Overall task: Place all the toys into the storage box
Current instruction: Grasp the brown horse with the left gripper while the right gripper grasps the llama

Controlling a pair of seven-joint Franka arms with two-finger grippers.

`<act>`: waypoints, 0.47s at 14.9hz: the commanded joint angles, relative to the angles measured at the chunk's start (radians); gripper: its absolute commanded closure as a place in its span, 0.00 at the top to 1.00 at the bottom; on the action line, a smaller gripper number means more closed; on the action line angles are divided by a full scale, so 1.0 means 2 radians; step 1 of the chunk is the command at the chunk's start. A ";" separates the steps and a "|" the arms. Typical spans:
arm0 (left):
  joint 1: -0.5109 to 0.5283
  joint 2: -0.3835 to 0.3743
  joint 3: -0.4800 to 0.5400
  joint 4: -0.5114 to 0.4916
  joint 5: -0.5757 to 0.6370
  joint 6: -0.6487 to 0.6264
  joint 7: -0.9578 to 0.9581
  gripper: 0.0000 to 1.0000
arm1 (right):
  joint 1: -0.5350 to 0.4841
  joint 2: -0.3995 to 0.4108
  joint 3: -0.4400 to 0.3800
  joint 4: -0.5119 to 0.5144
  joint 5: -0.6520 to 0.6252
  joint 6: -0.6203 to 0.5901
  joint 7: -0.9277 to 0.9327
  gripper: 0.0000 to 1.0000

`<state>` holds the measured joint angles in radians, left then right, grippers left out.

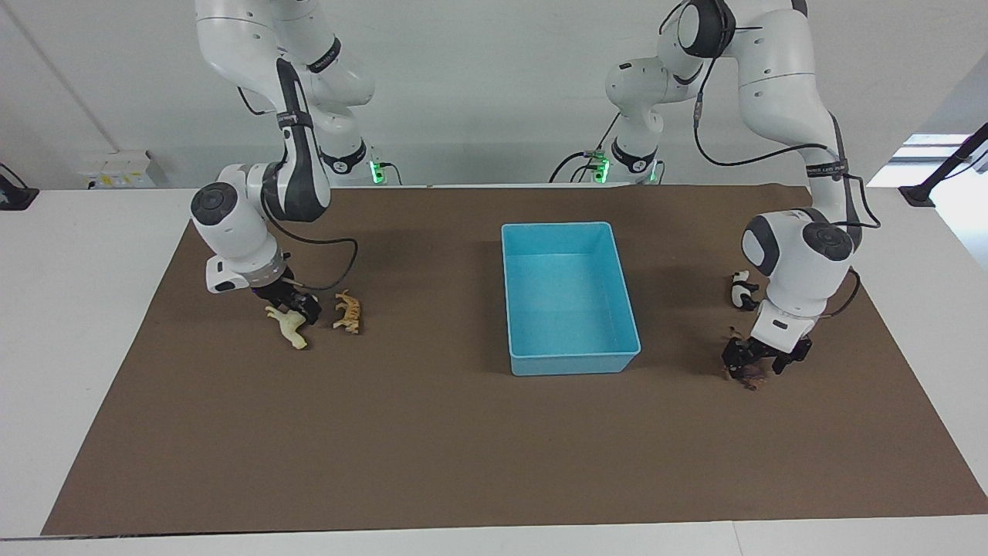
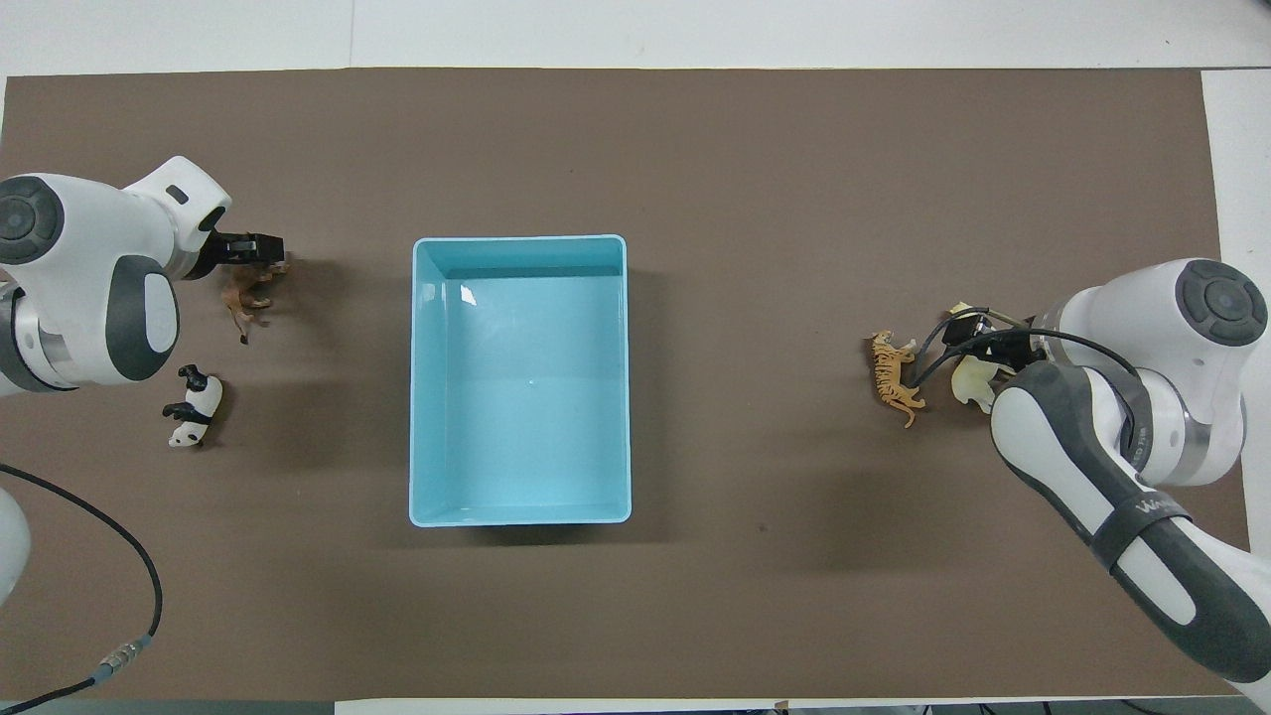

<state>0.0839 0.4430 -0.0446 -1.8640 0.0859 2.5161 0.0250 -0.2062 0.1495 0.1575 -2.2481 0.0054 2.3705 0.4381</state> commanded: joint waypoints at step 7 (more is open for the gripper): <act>-0.011 -0.004 -0.002 0.021 -0.061 -0.046 -0.009 0.00 | 0.002 -0.005 0.003 -0.004 -0.004 0.012 -0.013 0.00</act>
<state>0.0820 0.4421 -0.0532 -1.8575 0.0090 2.4770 0.0239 -0.2008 0.1498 0.1582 -2.2646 0.0039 2.4002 0.4350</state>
